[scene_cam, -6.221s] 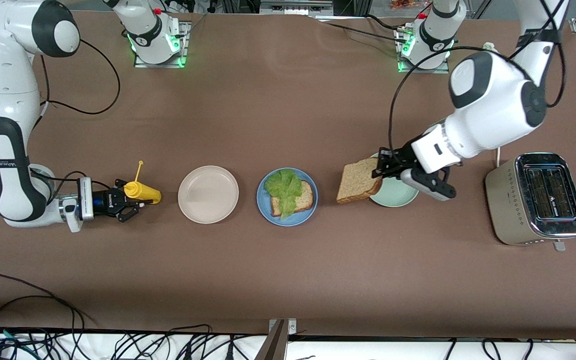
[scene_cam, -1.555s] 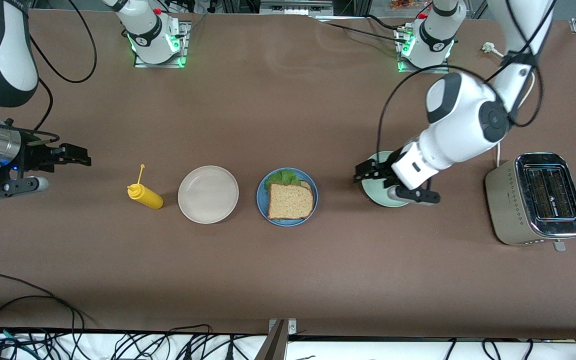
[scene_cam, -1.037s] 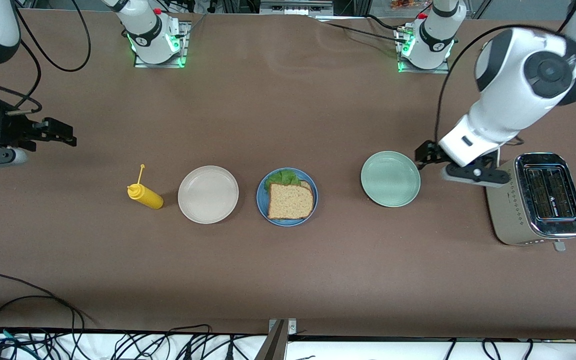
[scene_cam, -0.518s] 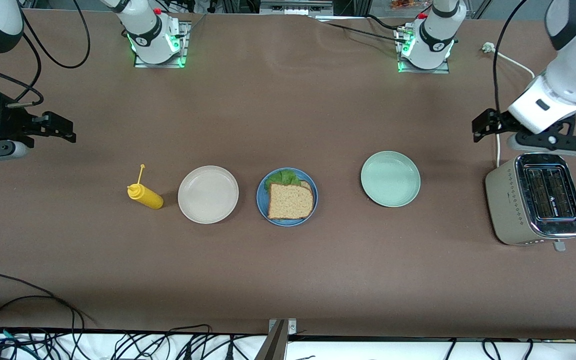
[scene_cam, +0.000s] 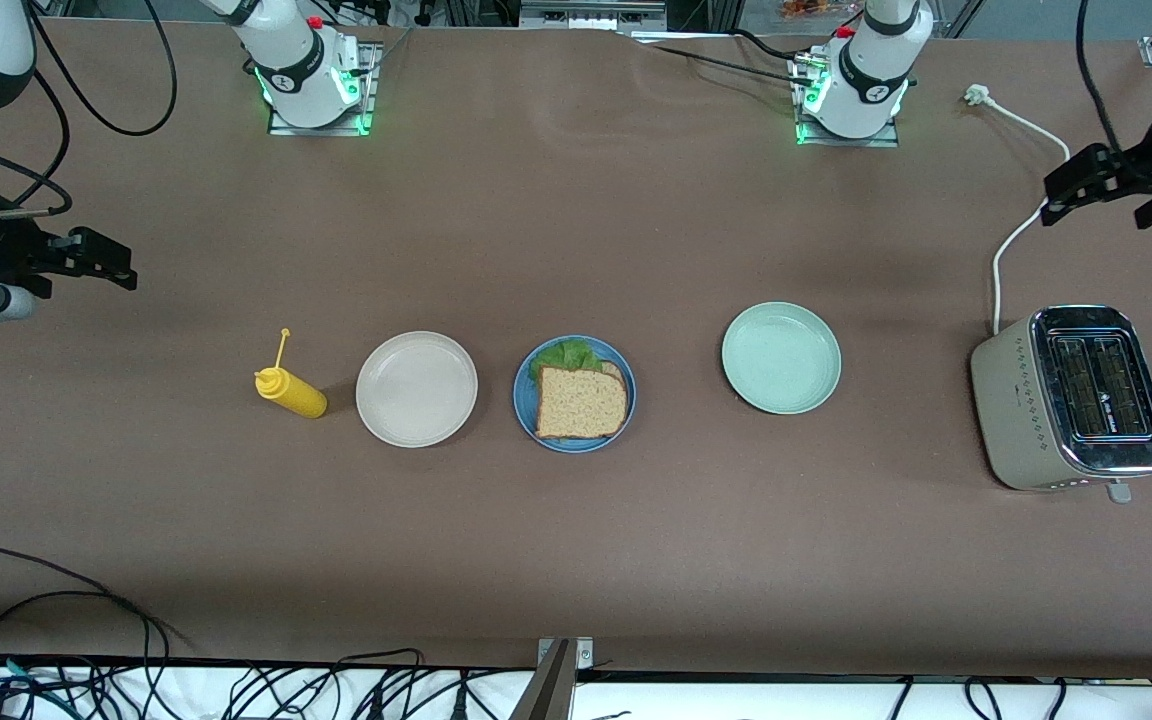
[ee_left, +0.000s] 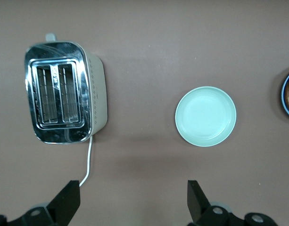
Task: Make sandwich in blue plate with both arms
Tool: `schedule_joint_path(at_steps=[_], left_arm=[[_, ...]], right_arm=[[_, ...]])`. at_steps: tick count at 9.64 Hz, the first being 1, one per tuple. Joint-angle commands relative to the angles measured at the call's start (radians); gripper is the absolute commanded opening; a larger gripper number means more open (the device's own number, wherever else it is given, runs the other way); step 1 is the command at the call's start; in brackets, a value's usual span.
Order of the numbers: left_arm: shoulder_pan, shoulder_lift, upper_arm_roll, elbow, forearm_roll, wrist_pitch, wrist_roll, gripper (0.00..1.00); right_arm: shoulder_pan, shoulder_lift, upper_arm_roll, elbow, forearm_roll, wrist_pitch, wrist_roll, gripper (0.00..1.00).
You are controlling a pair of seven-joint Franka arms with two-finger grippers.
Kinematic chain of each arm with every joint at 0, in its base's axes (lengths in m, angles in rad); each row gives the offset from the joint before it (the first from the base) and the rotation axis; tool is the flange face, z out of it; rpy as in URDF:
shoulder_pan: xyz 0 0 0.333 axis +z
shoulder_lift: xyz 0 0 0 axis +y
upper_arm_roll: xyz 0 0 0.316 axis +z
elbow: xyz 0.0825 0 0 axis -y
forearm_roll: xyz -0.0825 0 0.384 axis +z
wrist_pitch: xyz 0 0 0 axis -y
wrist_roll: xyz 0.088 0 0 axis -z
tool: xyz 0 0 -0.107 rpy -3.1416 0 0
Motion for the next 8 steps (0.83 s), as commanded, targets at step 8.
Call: schedule_joint_path(at_steps=[8], left_arm=[[-0.028,0.081,0.072,0.154,-0.065,-0.086,0.033,1.00]], right_arm=[[0.020,-0.015,-0.004,0.024,-0.094,-0.027,-0.024,1.00]])
